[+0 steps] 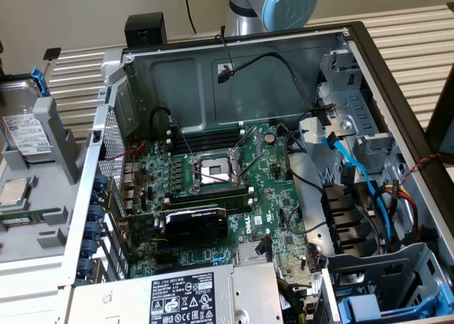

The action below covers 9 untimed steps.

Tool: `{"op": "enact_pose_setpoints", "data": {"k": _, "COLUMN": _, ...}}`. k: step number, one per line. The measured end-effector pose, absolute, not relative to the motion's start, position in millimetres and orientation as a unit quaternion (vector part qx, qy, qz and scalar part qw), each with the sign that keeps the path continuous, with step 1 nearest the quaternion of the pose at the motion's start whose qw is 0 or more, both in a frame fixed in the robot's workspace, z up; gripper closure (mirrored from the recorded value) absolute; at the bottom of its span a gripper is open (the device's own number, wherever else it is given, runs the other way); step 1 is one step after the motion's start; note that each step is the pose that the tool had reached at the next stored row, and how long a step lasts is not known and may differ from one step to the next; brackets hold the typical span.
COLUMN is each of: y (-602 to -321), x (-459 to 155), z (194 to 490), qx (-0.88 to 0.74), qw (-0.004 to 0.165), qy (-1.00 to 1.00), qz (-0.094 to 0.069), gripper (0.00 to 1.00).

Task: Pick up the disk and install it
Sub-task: 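Pick up the disk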

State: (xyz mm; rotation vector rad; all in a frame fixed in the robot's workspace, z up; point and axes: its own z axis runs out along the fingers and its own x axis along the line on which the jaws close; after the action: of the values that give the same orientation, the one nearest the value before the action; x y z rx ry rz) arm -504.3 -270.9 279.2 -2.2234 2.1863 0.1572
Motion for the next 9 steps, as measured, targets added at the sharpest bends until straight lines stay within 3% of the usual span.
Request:
{"op": "enact_pose_setpoints", "data": {"k": 8, "y": -270.9, "x": -501.9, "z": 279.2, "qx": -0.712, "qw": 0.007, "qy": 0.7, "qz": 0.053, "gripper": 0.28}}
{"op": "enact_pose_setpoints", "data": {"k": 9, "y": -270.8, "x": -501.3, "z": 279.2, "qx": -0.712, "qw": 0.006, "qy": 0.7, "qz": 0.054, "gripper": 0.36}}
